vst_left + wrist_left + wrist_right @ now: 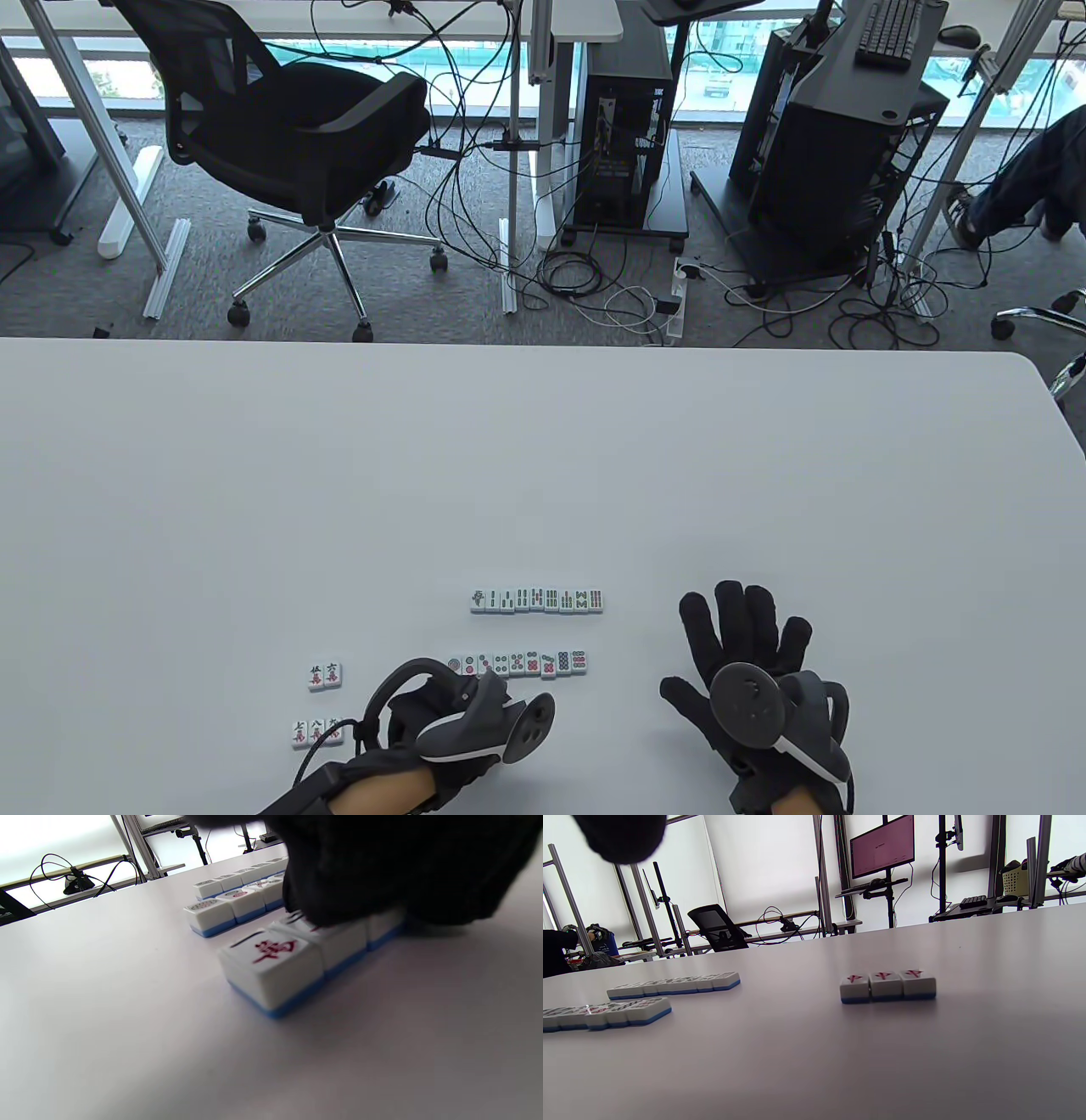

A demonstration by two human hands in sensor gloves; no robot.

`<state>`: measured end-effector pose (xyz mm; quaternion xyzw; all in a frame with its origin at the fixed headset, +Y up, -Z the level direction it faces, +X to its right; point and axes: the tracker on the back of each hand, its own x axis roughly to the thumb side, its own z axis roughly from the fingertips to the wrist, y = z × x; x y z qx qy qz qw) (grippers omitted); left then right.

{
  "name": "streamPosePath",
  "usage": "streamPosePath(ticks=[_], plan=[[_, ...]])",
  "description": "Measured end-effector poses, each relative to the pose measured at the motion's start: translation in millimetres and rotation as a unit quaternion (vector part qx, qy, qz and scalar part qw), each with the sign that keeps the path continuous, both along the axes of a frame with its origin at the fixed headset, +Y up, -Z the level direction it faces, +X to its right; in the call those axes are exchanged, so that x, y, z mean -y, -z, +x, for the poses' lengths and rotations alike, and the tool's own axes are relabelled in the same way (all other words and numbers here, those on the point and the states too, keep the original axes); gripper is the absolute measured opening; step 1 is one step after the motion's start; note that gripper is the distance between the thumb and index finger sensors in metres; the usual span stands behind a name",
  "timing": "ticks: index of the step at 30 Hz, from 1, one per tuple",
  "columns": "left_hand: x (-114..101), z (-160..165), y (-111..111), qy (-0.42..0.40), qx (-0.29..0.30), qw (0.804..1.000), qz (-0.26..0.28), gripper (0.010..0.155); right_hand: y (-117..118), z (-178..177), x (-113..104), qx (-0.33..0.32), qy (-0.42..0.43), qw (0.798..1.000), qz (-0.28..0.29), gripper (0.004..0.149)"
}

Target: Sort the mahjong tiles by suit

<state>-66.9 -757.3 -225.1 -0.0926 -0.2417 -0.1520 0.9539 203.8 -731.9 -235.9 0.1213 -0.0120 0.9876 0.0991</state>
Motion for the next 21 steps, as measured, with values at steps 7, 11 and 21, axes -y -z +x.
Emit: streamPosePath(ticks=[7,11,21], plan=[[-15,-20,-6,-0.013,-0.007,1.0,0.019,0.066,0,0,0,0.001,-0.002,1.0,0.0,0.084],[-32,-56,-3,-0.023,-0.047,0.998,0.045,0.065,0,1,0,0.003,-0.003,1.0,-0.001,0.084],[-35,-170,15,-0.008,-0.206,0.978,0.043,0.064,1,2,0,0.008,-0.008,1.0,-0.003,0.084]])
